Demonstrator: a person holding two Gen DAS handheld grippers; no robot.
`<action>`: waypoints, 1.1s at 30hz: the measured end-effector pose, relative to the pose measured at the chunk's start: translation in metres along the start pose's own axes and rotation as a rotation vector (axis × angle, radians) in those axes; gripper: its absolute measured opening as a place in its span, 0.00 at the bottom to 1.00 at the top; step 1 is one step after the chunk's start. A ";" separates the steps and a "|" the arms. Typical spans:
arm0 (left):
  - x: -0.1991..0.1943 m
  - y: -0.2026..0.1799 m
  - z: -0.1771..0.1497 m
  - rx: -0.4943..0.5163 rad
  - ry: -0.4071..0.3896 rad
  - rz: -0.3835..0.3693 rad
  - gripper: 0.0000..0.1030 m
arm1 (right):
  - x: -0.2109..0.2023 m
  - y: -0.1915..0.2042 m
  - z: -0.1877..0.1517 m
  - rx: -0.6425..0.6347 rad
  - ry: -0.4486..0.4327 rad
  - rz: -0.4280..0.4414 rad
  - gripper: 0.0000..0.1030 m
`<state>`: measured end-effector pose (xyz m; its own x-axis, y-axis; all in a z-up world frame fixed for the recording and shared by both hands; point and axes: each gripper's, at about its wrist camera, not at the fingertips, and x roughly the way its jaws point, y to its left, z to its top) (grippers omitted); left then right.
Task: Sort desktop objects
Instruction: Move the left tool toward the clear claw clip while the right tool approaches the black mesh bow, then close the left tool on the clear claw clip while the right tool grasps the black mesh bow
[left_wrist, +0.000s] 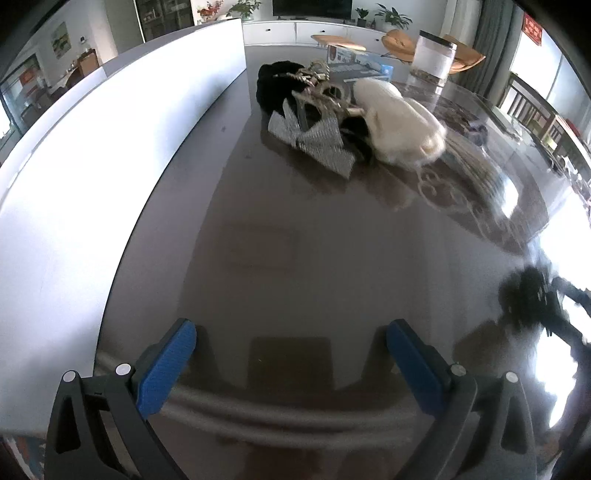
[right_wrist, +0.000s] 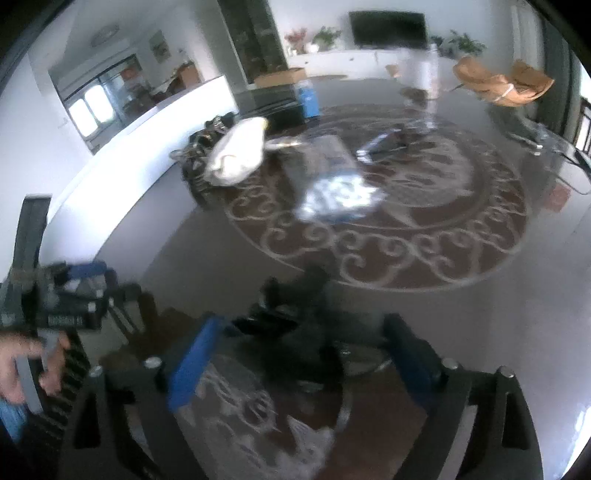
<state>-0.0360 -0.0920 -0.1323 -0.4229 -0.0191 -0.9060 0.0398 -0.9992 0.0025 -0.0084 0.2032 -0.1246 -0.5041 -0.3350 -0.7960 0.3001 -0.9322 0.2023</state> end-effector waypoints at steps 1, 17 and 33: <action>0.004 0.000 0.010 -0.001 0.001 -0.004 1.00 | 0.000 -0.003 -0.003 0.008 0.003 -0.006 0.88; 0.065 -0.030 0.137 -0.040 -0.054 0.025 1.00 | 0.016 0.019 -0.010 -0.102 -0.008 -0.174 1.00; -0.010 -0.025 0.015 0.234 -0.103 -0.161 0.66 | 0.009 0.003 -0.006 -0.103 0.000 -0.042 1.00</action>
<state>-0.0464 -0.0675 -0.1173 -0.4966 0.1488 -0.8551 -0.2397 -0.9704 -0.0296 -0.0071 0.1979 -0.1343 -0.5183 -0.2961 -0.8023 0.3607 -0.9263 0.1089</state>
